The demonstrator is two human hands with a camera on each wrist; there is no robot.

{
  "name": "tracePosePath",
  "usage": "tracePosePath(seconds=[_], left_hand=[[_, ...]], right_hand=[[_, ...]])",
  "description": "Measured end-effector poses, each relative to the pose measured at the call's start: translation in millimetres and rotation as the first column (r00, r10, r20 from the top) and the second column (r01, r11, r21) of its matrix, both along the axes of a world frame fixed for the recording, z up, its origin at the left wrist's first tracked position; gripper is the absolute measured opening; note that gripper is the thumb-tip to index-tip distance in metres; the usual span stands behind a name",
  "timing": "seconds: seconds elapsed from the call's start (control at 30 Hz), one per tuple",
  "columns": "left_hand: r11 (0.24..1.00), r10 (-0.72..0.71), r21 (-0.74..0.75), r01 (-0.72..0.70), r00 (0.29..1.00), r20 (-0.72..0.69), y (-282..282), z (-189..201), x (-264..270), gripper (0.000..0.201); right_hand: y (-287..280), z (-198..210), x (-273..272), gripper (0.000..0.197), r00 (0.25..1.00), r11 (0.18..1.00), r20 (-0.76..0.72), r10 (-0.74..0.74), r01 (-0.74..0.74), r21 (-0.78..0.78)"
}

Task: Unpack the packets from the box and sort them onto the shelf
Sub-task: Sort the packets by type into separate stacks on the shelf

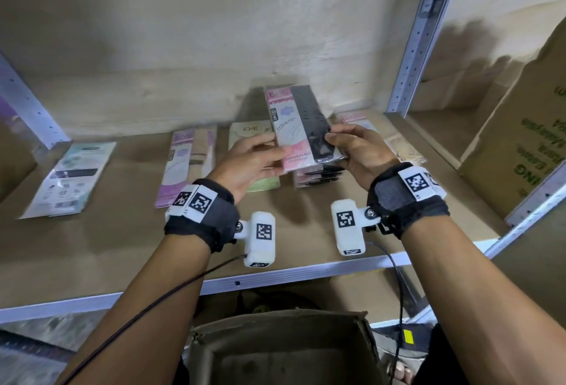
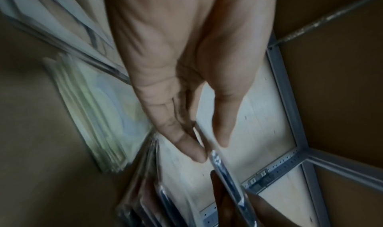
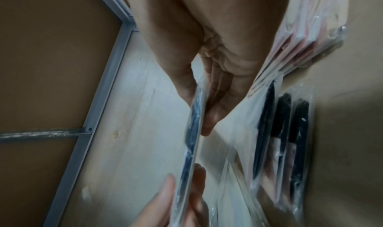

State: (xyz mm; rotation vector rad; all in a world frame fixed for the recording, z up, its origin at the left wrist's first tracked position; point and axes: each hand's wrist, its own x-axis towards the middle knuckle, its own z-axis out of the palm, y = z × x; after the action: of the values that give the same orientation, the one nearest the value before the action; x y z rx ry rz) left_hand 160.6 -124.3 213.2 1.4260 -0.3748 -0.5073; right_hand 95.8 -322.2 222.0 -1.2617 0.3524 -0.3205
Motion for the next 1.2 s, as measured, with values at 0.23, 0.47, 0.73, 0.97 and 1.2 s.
tracePosePath(seconds=[0.23,0.47,0.73,0.97,1.2], left_hand=[[0.984,0.115,0.12,-0.132,0.984,0.136,-29.2,-3.0,9.7,0.043],[0.939,0.178,0.264,-0.218,0.97,0.168,-41.5,-17.4,20.6,0.053],[0.909,0.157,0.36,-0.21,0.973,0.17,-48.1,-23.8,25.8,0.057],[0.899,0.113,0.397,-0.187,0.973,0.202,-44.4,-21.3,24.9,0.061],[0.854,0.238,0.386,-0.349,0.922,0.307,-2.5,-8.0,30.2,0.028]], right_hand=[[-19.7,0.4,9.4,0.042,0.976,0.872,-0.188,-0.114,0.007,-0.489],[-21.3,-2.3,8.8,0.042,0.942,0.694,-0.268,-0.204,-0.054,-0.718],[-18.9,-5.1,9.5,0.031,0.926,0.61,-0.289,-0.244,-0.085,-0.788],[-16.8,-4.0,8.6,0.035,0.921,0.588,-0.307,-0.24,-0.114,-0.801],[0.9,7.7,4.0,0.042,0.949,0.462,-0.143,-0.28,0.003,-0.887]])
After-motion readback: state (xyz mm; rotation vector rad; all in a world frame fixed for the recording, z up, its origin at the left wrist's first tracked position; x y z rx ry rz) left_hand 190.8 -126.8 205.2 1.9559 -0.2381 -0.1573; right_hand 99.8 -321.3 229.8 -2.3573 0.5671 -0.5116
